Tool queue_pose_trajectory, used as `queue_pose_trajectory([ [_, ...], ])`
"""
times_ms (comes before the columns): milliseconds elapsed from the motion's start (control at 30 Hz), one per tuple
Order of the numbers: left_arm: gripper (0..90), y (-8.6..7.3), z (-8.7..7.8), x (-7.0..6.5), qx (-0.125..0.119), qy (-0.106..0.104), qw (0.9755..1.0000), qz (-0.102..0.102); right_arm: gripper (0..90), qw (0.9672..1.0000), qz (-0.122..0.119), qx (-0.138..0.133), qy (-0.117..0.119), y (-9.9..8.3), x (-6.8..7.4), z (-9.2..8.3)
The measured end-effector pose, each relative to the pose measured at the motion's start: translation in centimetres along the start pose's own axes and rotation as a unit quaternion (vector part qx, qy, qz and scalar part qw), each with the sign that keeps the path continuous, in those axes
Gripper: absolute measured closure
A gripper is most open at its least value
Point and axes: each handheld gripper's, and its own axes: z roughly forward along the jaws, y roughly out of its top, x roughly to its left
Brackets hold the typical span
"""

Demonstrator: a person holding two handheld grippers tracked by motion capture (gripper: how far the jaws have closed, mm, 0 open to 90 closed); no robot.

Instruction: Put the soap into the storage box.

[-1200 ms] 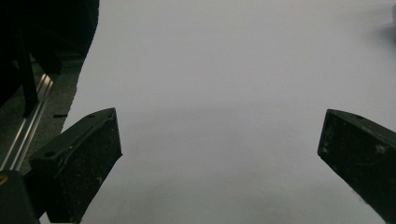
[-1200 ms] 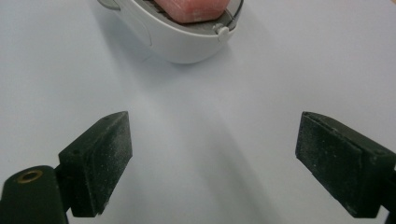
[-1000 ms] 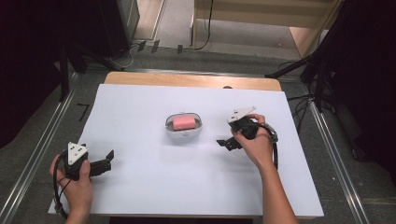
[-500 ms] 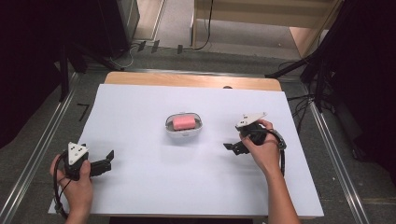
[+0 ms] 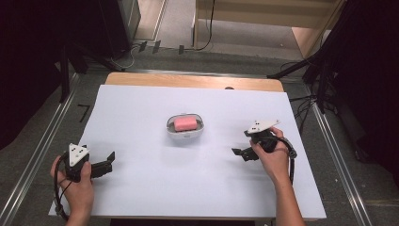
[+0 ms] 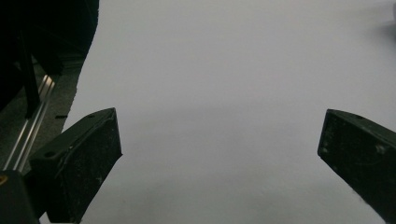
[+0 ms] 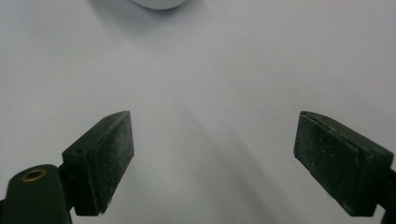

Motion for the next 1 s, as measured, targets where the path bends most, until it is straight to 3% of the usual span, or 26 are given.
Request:
queue_pose_trajectory([
  [533,0.0,0.0,0.0,0.0,0.0,0.002,1.0,0.002,12.9,0.9994,0.025,-0.019,-0.016,-3.5,-0.3,-2.0],
  [1000,0.0,0.0,0.1,-0.2,0.001,0.005,1.0,0.007,12.9,0.9969,0.056,-0.043,-0.035,-7.4,-0.3,-4.8],
])
